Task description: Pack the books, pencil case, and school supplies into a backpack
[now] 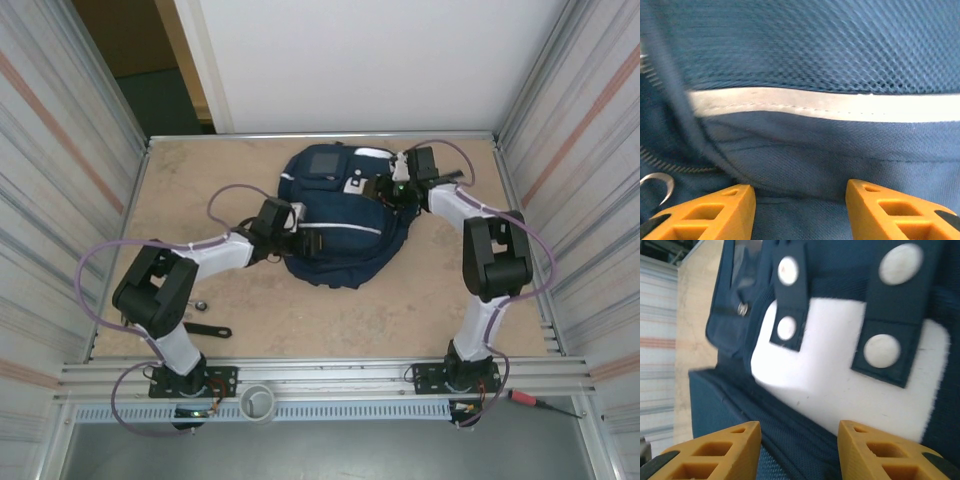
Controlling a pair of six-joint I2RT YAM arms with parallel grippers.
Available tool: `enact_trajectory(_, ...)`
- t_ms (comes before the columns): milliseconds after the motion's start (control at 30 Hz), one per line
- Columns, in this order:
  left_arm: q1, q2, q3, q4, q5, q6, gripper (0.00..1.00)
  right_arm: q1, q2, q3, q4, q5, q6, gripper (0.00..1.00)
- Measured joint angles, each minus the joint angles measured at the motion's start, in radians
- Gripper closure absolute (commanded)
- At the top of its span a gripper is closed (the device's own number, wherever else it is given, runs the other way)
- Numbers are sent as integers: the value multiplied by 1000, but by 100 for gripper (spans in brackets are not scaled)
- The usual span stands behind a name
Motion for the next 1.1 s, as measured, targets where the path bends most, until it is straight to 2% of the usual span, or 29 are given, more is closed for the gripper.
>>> enact_trajectory(200, -187, 23, 59, -11, 26, -21, 44, 50, 116, 212, -78, -18, -82, 53)
enact_trajectory(300, -255, 22, 105, -30, 44, -9, 40, 61, 113, 243, -129, -18, -128, 50)
enact_trajectory(400, -281, -7, 112, -34, 63, 24, 37, 37, 78, 222, -179, -18, -151, 48)
enact_trajectory(533, -269, -122, 105, -47, 52, 98, 34, -35, -43, 127, -217, 1, -170, 46)
enact_trajectory(667, -237, -290, 85, -49, 20, 175, 32, -74, -218, -20, -203, 47, -179, 46)
enact_trajectory(733, -192, -341, 85, -50, 3, 188, 32, -55, -289, -95, -187, 58, -179, 45)
enact_trajectory(800, -108, -352, 96, -69, -8, 186, 32, -21, -343, -174, -172, 78, -175, 43)
enact_trajectory(1000, 133, -191, 155, -146, 1, 161, 33, 49, -458, -415, -124, 147, -126, 41)
enact_trajectory(1100, 175, -90, 178, -172, 36, 156, 36, 60, -471, -451, -100, 147, -99, 43)
